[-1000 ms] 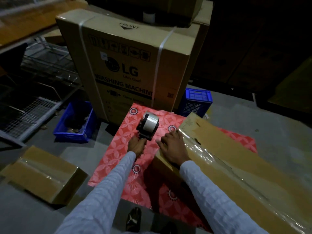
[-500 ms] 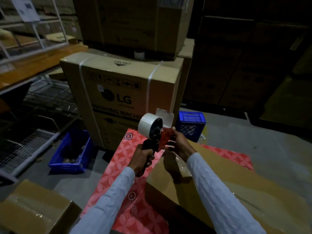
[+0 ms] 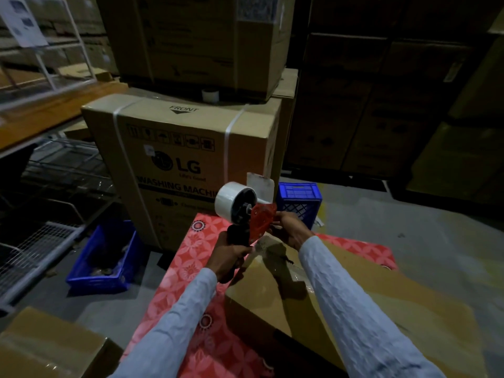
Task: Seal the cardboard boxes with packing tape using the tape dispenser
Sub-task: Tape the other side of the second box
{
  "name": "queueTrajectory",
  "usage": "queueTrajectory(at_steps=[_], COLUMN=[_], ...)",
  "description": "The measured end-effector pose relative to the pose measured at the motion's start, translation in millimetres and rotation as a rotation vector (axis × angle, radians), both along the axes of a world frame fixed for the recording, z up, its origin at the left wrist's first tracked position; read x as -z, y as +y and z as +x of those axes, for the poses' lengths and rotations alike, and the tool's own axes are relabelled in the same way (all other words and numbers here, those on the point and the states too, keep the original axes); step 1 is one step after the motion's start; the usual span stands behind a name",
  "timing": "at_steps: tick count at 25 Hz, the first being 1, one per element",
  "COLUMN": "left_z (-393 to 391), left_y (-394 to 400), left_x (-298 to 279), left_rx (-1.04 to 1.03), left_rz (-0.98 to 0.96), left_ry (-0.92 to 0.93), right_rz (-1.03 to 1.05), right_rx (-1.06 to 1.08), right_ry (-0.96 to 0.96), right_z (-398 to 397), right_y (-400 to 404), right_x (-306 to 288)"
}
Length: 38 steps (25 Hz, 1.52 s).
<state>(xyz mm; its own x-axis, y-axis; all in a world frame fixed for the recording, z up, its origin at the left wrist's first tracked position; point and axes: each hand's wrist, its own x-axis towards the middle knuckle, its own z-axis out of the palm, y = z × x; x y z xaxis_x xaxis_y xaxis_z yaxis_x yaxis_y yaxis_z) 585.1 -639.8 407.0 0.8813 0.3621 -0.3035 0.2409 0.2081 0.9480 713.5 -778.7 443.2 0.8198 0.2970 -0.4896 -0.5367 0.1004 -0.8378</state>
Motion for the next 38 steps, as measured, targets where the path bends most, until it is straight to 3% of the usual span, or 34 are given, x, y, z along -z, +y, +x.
queueTrajectory(at_steps=[6, 10, 18, 22, 26, 30, 38], left_z=[-5, -4, -10, -9, -4, -22, -54], left_y=[-3, 4, 8, 12, 2, -7, -29], left_x=[-7, -4, -5, 4, -3, 2, 10], left_rx=[0.087, 0.123, 0.177, 0.182, 0.126, 0.089, -0.141], left_rz=[0.148, 0.236, 0.339, 0.368, 0.329, 0.375, 0.205], left_ry=[-0.128, -0.102, -0.079, -0.084, -0.082, -0.018, 0.196], right_rz=[0.025, -0.076, -0.060, -0.279, -0.454, -0.667, -0.722], right_rx=[0.003, -0.042, -0.112, -0.160, -0.144, -0.058, -0.127], right_ry=[0.055, 0.072, 0.141, -0.002, -0.446, -0.730, -0.688], right_z=[20, 28, 41, 48, 59, 85, 110], right_y=[2, 1, 4, 10, 5, -8, 2], right_x=[9, 17, 27, 34, 35, 36, 99])
